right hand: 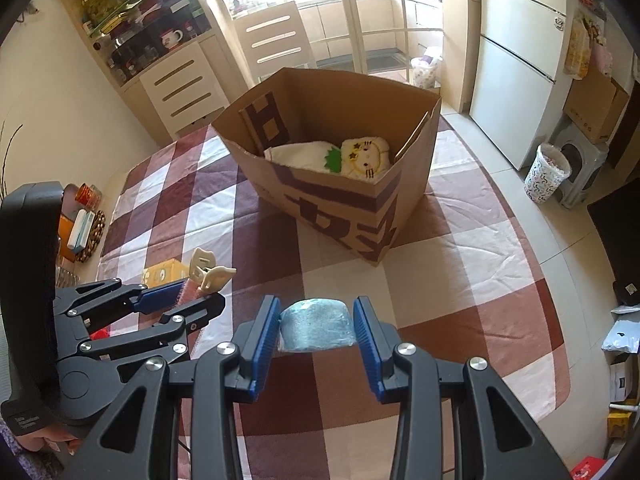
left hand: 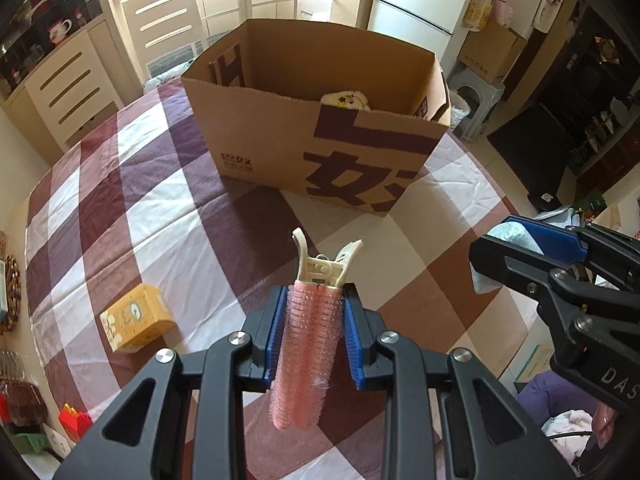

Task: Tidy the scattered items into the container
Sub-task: 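Carry the pink curler and blue tape roll with both tools toward the cardboard box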

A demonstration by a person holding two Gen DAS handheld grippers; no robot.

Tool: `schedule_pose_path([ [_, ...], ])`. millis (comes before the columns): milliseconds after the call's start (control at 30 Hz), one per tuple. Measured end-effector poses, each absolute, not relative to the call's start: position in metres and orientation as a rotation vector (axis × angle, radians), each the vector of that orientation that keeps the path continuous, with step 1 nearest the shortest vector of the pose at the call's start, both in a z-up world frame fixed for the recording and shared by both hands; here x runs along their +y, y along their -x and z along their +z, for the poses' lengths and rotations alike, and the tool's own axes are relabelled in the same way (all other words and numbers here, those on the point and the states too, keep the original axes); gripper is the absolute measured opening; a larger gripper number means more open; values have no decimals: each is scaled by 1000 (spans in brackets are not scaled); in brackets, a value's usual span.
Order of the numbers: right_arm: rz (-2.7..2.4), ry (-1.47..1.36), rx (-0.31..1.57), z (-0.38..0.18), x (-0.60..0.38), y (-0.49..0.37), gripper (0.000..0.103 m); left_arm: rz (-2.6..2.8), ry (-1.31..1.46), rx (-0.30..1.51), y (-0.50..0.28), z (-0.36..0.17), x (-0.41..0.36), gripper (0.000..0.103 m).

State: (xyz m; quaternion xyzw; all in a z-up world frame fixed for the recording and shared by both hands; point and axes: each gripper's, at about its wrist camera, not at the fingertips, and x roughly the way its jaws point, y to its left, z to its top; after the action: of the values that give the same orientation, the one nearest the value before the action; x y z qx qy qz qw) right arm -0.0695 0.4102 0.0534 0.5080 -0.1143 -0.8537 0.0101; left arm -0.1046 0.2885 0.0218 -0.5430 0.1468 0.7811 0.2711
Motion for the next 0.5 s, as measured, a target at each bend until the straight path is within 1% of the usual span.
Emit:
schedule_pose_path([
  [500,-2649,-1556,-332,64,401,107,39,2106,1449,399,142,29,296,28],
])
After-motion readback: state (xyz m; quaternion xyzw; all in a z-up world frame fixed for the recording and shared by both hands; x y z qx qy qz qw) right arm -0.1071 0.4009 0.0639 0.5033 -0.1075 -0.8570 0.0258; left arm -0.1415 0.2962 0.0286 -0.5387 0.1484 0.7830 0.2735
